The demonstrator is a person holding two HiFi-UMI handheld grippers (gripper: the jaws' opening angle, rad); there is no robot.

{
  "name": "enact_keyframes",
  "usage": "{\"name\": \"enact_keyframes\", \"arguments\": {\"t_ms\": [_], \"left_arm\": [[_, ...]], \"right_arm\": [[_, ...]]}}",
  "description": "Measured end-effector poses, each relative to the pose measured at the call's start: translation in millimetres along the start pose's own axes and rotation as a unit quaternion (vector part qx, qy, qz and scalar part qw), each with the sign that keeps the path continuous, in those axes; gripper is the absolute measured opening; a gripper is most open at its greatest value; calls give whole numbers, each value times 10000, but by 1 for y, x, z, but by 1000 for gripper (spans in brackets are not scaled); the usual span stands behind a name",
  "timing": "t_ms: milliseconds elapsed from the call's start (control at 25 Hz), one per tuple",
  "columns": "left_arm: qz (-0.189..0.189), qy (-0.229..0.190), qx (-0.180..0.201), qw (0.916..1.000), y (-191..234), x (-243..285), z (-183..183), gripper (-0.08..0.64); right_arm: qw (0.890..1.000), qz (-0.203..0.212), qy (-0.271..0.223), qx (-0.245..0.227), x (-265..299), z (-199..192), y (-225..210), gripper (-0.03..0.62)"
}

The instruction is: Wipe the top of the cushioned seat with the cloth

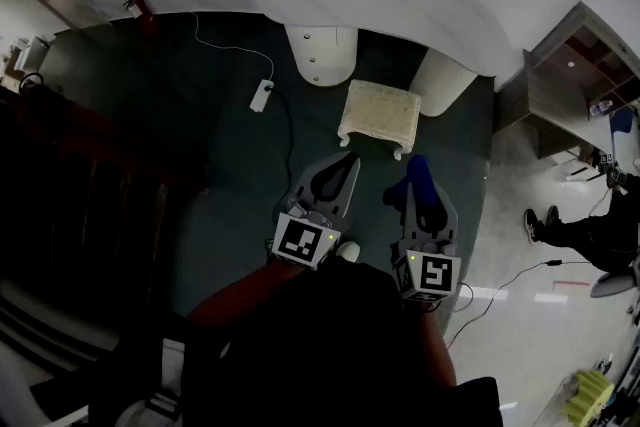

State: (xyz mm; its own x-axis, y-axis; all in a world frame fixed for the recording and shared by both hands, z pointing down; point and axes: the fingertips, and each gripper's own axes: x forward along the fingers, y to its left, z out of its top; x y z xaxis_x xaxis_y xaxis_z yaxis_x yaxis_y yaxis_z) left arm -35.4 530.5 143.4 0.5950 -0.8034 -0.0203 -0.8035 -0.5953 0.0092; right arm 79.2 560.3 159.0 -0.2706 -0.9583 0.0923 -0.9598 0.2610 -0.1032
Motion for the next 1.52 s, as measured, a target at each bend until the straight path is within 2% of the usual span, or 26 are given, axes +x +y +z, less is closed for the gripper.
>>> {"name": "enact_keyframes", "arguments": {"t_ms": [200,520,720,840,1200,1520], "left_arm": [[-3,192,-25,9998,2,-9,-14,25],[-11,227,28,9997,-5,-10,-16,25],[68,428,-91,9990,9,-3,-31,25],[-14,521,-227,9984,15,11,-38,25],[-94,415,-259,9988,67,87,-43,25],[31,662,-477,9967,170,146,-62,25]], "right_arm": [[10000,-31,-10,45,-8,-2,0,121],[9993,-43,53,359,-14,-16,-15,124],[9988,-30,107,470,-6,-20,-21,124],[9991,-69,213,362,6,-21,-29,125],[9989,-30,399,260,89,-22,-47,124],[9982,73,550,237,210,-3,-46,124]]}}
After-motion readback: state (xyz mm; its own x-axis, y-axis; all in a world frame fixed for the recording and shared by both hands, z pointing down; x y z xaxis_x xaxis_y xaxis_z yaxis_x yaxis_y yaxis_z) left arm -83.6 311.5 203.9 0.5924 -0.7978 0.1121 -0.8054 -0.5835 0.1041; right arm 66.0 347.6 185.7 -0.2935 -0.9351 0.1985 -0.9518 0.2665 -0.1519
